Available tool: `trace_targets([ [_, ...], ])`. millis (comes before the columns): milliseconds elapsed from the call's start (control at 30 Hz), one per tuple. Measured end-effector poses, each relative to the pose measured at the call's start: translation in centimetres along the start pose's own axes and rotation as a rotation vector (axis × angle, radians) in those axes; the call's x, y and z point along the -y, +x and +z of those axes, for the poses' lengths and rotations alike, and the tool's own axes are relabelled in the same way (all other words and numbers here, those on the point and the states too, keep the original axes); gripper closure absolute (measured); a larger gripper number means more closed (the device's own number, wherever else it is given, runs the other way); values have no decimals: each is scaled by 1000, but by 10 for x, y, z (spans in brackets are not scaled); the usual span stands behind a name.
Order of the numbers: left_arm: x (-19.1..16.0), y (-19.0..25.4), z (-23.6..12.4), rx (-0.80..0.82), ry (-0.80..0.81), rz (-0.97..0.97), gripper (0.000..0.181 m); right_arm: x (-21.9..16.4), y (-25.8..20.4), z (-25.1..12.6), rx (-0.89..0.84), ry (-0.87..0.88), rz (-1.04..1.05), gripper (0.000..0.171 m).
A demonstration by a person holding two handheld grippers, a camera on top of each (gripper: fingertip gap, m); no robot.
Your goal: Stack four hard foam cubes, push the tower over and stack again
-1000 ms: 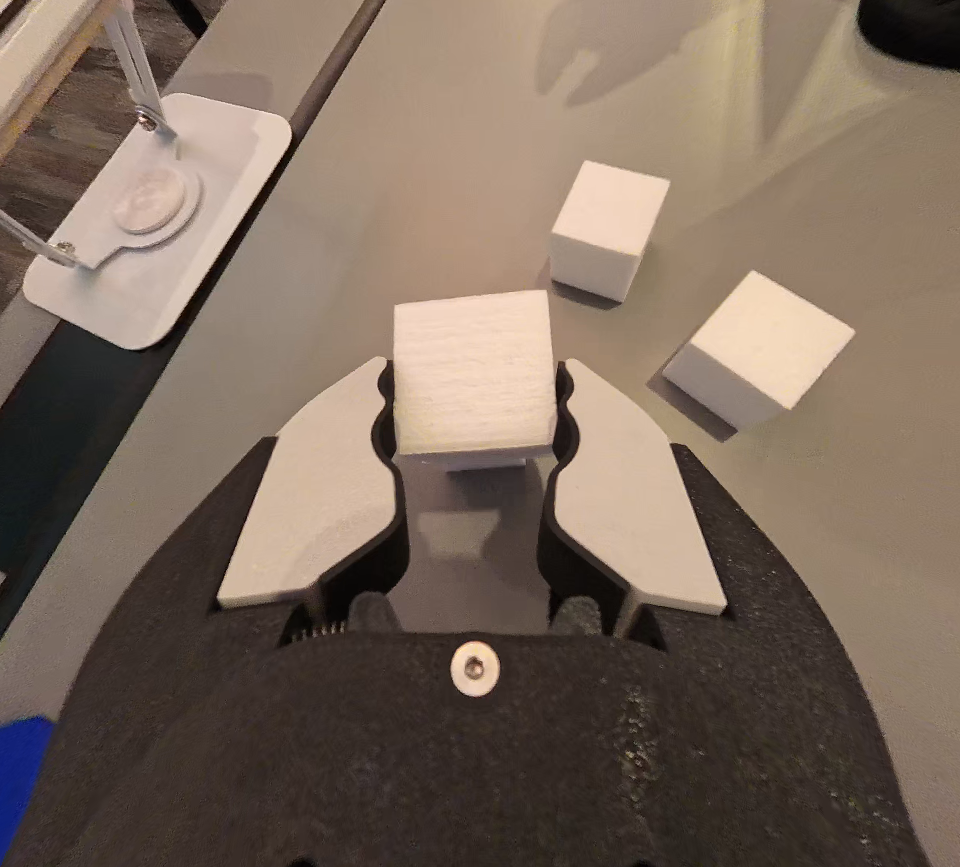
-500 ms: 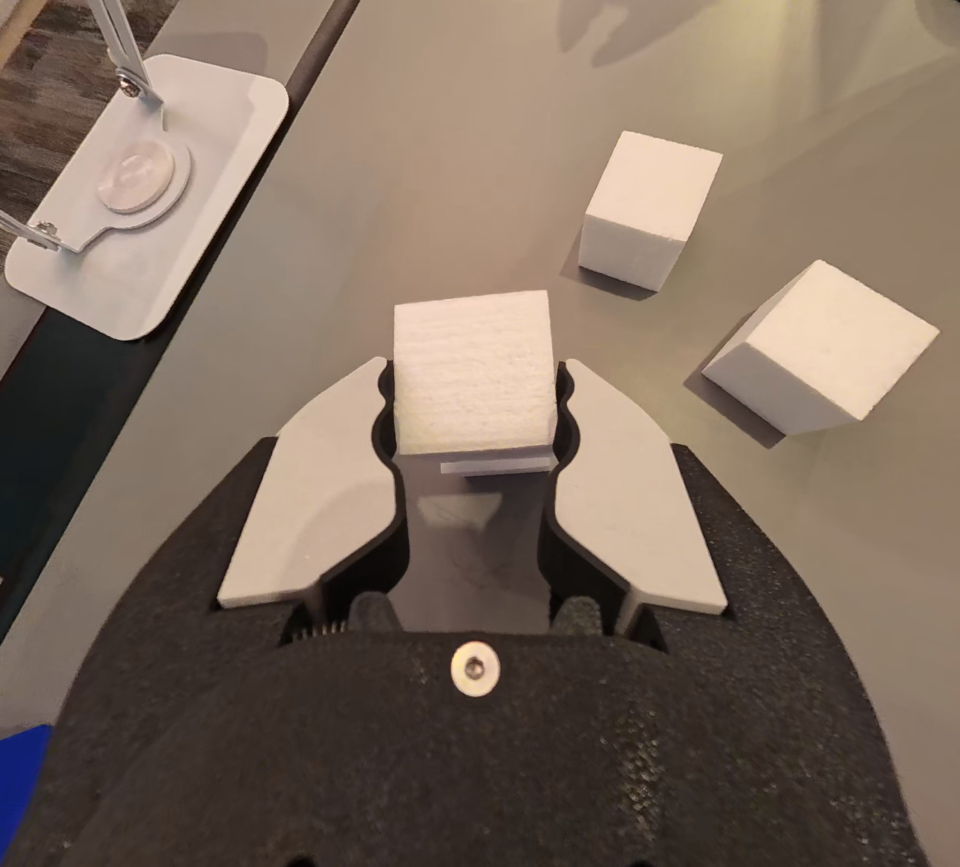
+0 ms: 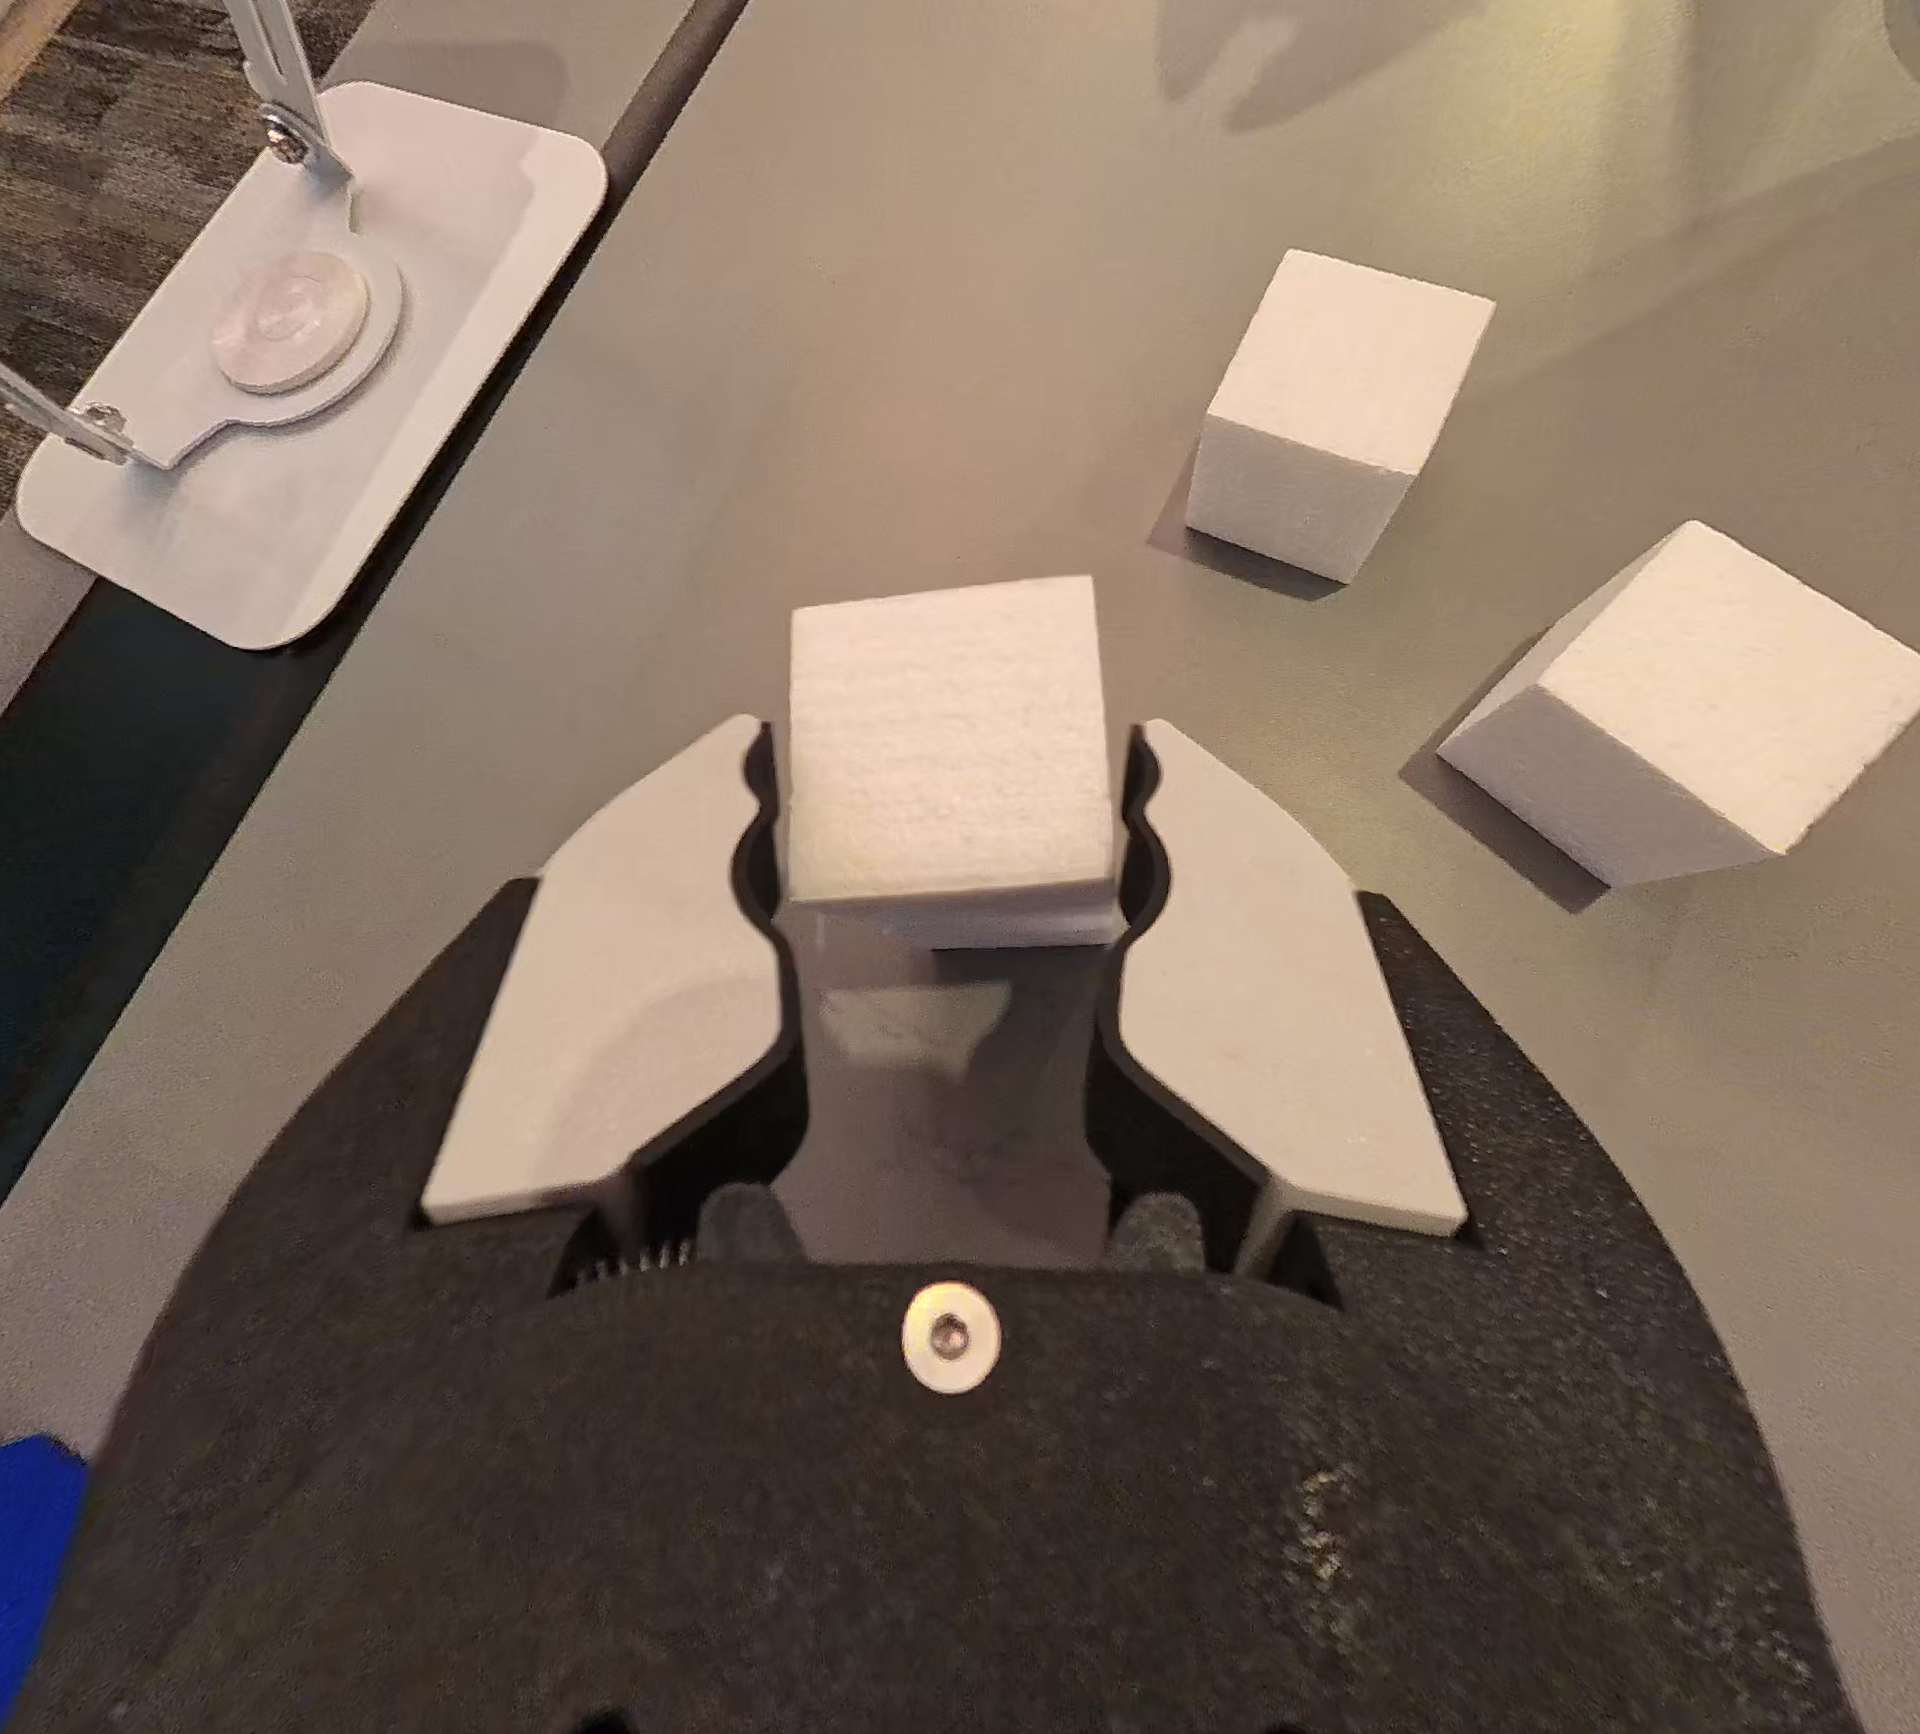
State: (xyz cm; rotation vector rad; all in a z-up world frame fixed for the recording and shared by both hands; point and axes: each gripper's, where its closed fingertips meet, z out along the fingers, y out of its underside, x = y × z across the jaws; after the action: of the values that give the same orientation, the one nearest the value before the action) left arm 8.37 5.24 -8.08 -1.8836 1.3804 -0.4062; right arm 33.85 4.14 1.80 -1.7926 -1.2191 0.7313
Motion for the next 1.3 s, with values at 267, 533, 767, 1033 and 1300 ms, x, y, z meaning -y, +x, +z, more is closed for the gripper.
trace_targets([
  [267, 30, 7, -42, 104, 193, -16, 89, -2, 0, -2, 0, 0, -2, 153],
  [533, 31, 131, -45, -188, 294, 174, 96, -1, 2, -5, 9, 21, 12, 153],
  [767, 8, 140, 2, -335, 223, 207, 106, -7, 1, -3, 14, -3, 17, 153],
  [1033, 5, 152, 24, -432, 194, 261, 113, -15, 6, 3, 7, -38, 33, 152],
  [1300, 2, 157, 31, -437, 182, 264, 119, -17, 3, 4, 25, -51, 32, 153],
])
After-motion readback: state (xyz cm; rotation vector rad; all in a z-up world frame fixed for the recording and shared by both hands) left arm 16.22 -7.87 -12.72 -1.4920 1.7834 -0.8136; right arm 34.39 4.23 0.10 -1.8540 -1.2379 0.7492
